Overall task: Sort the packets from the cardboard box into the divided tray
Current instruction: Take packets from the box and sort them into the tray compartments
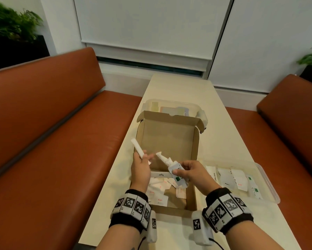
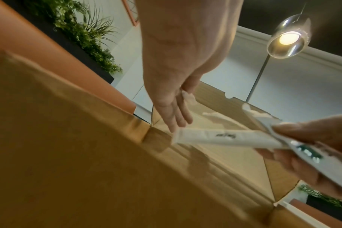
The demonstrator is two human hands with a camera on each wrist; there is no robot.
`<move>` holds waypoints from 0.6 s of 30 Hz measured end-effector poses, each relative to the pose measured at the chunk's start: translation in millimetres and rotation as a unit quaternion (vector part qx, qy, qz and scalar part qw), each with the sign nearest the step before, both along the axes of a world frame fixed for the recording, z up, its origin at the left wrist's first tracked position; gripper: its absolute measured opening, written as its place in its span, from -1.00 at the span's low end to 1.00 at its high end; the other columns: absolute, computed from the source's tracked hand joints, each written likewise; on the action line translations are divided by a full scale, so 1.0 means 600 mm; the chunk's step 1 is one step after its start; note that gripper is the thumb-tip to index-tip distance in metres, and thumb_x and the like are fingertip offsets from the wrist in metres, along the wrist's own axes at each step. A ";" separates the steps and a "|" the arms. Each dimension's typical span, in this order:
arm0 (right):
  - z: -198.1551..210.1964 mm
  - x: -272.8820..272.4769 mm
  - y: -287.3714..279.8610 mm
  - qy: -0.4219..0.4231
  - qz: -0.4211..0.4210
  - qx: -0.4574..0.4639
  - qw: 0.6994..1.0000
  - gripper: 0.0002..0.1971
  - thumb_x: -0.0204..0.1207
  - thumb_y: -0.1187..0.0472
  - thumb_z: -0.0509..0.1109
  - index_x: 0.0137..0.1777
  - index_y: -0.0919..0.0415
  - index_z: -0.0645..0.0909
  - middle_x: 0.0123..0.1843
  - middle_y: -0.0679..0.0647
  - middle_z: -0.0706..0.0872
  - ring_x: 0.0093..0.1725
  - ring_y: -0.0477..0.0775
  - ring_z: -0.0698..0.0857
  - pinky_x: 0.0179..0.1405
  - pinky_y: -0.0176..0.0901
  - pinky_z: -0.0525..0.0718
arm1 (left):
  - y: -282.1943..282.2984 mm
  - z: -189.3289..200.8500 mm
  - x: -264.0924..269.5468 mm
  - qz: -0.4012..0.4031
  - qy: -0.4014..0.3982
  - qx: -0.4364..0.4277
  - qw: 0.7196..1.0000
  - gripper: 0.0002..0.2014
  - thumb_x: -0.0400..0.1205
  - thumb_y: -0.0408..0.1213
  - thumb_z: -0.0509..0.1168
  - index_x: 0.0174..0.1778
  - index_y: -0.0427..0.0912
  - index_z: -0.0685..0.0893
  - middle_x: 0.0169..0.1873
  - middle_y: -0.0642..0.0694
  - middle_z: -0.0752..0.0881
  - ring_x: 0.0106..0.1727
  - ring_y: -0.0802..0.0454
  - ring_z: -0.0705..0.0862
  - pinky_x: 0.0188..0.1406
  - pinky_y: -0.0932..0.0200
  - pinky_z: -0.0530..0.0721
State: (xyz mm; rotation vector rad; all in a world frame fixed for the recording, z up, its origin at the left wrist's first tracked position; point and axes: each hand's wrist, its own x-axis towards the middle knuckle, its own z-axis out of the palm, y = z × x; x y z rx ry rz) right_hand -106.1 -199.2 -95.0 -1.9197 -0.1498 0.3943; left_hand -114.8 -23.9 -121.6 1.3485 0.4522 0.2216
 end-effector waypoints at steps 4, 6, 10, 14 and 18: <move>0.015 0.013 -0.013 -0.019 -0.036 0.062 0.997 -0.84 0.47 0.20 0.49 0.00 0.24 0.74 -0.12 0.14 0.80 -0.19 0.03 0.77 -0.24 -0.21 0.70 | -0.002 0.002 0.008 0.003 0.073 -0.017 0.997 -0.75 0.67 -0.39 0.23 0.26 -0.22 0.45 0.02 -0.12 0.65 0.14 -0.14 0.65 0.19 -0.08 0.63; 0.018 0.017 -0.010 -0.029 -0.050 0.090 0.994 -0.83 0.47 0.19 0.49 0.01 0.25 0.74 -0.16 0.11 0.79 -0.24 -0.02 0.75 -0.25 -0.23 0.72 | -0.011 0.010 0.012 -0.001 0.096 -0.099 0.990 -0.86 0.70 -0.40 0.14 0.15 -0.20 0.49 0.03 -0.22 0.70 0.14 -0.14 0.69 0.20 -0.06 0.66; 0.010 0.018 0.004 -0.023 -0.048 0.113 0.992 -0.85 0.47 0.19 0.49 -0.01 0.22 0.75 -0.23 0.05 0.80 -0.32 -0.06 0.75 -0.35 -0.26 0.69 | -0.030 0.033 0.015 -0.059 0.057 -0.189 0.979 -0.66 0.70 -0.15 0.23 0.33 -0.25 0.49 0.14 -0.29 0.70 0.16 -0.19 0.72 0.16 -0.17 0.70; -0.001 0.016 0.006 -0.013 -0.047 0.102 0.994 -0.84 0.47 0.17 0.49 0.01 0.21 0.75 -0.16 0.12 0.81 -0.26 0.02 0.77 -0.32 -0.24 0.68 | -0.035 0.045 0.025 -0.027 0.039 -0.114 0.992 -0.69 0.67 -0.46 0.23 0.33 -0.31 0.41 0.14 -0.32 0.70 0.07 -0.18 0.76 0.03 -0.16 0.77; 0.000 0.015 -0.004 -0.003 -0.068 0.125 0.990 -0.85 0.45 0.19 0.50 -0.02 0.22 0.75 -0.20 0.11 0.78 -0.21 0.09 0.74 -0.21 -0.12 0.70 | -0.031 0.041 0.019 0.013 0.027 -0.102 0.994 -0.70 0.71 -0.47 0.08 0.30 -0.09 0.24 -0.03 -0.19 0.68 -0.21 0.00 0.75 -0.40 0.18 0.70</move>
